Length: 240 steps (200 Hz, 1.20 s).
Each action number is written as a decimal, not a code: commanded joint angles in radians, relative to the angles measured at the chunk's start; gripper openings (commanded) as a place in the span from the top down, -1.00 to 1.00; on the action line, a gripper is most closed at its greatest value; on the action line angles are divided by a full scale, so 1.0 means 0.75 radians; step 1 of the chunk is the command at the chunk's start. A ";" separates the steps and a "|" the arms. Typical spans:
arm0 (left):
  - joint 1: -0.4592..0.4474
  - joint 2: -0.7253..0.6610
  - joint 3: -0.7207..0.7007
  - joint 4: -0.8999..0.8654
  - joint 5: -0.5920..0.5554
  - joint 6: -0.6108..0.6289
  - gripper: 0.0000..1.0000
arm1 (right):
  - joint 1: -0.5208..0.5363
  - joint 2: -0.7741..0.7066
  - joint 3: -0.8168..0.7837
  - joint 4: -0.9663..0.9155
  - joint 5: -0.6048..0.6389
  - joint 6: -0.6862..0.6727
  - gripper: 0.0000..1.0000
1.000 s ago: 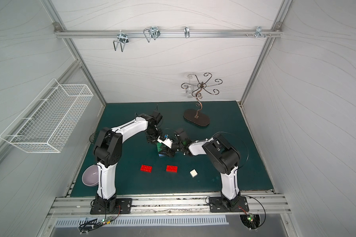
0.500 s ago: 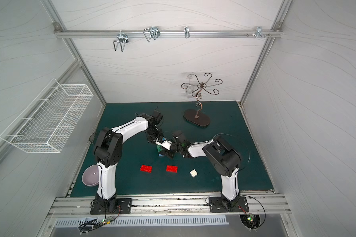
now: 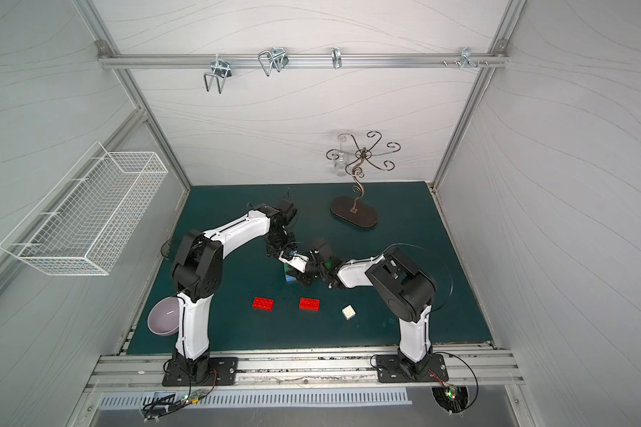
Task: Assemble a small pinwheel with lego
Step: Assemble the lego brick with the lego brick.
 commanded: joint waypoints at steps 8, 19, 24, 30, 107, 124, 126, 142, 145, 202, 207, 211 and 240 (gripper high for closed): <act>-0.025 0.005 0.057 -0.063 0.024 0.023 1.00 | 0.042 0.159 -0.091 -0.469 0.134 0.044 0.47; -0.023 0.014 0.054 -0.061 0.040 0.020 1.00 | 0.042 0.188 -0.090 -0.459 0.140 0.050 0.48; -0.024 0.014 0.050 -0.054 0.049 0.017 1.00 | 0.043 0.198 -0.082 -0.463 0.140 0.048 0.48; -0.024 0.017 0.047 -0.049 0.055 0.015 1.00 | 0.042 0.203 -0.072 -0.473 0.148 0.043 0.48; 0.025 -0.013 0.144 -0.056 0.094 -0.001 -0.16 | 0.025 0.047 -0.014 -0.493 0.073 0.072 0.32; 0.074 -0.053 0.170 -0.059 0.087 -0.002 -0.99 | 0.020 0.002 0.032 -0.520 0.051 0.072 0.26; 0.080 -0.059 0.175 -0.060 0.085 -0.002 -0.99 | 0.021 -0.003 0.036 -0.521 0.050 0.073 0.24; 0.126 -0.105 0.187 -0.070 0.080 0.017 -1.00 | 0.021 -0.046 0.063 -0.518 0.027 0.080 0.10; 0.134 -0.114 0.190 -0.075 0.080 0.023 -1.00 | 0.021 -0.051 0.066 -0.516 0.023 0.084 0.08; 0.253 -0.552 -0.246 -0.138 0.183 0.097 -1.00 | -0.028 -0.218 0.101 -0.508 -0.056 0.209 -0.18; 0.253 -0.587 -0.293 -0.153 0.199 0.101 -1.00 | -0.038 -0.228 0.099 -0.508 -0.066 0.223 -0.18; 0.253 -0.622 -0.333 -0.162 0.202 0.106 -1.00 | -0.044 -0.239 0.093 -0.499 -0.076 0.237 -0.18; 0.251 -0.837 -0.604 -0.148 0.230 0.069 -0.99 | -0.091 -0.239 0.072 -0.435 -0.135 0.272 -0.25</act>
